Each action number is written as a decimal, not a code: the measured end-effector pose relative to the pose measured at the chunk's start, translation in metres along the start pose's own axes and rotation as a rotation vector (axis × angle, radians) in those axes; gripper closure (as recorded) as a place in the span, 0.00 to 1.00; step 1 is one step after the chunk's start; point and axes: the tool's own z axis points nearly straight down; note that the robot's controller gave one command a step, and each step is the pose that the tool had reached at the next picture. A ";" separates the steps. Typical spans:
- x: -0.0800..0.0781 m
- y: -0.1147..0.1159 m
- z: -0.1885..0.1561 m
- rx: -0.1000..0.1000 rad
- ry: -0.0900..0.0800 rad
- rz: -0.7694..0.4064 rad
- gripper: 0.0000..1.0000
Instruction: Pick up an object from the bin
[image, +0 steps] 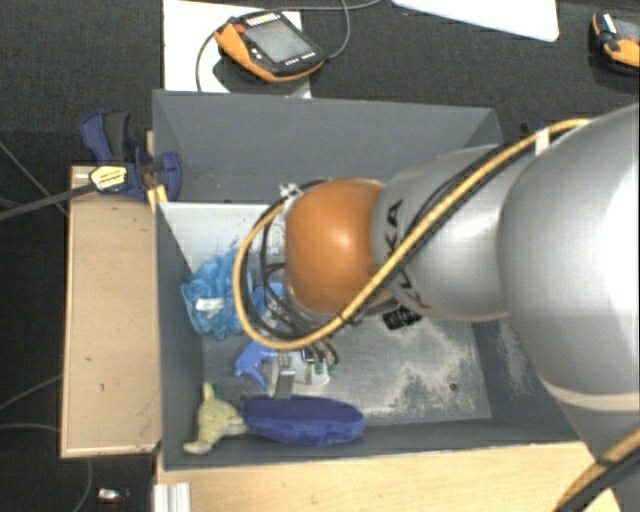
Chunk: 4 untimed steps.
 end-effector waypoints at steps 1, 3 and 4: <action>-0.002 -0.001 -0.003 -0.001 -0.007 0.006 0.00; -0.023 -0.034 0.061 -0.005 -0.009 0.170 0.00; -0.019 -0.042 0.063 -0.005 -0.012 0.142 0.00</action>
Offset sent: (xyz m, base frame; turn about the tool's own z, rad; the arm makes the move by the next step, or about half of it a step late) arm 0.0126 -0.0409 -0.0589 0.1296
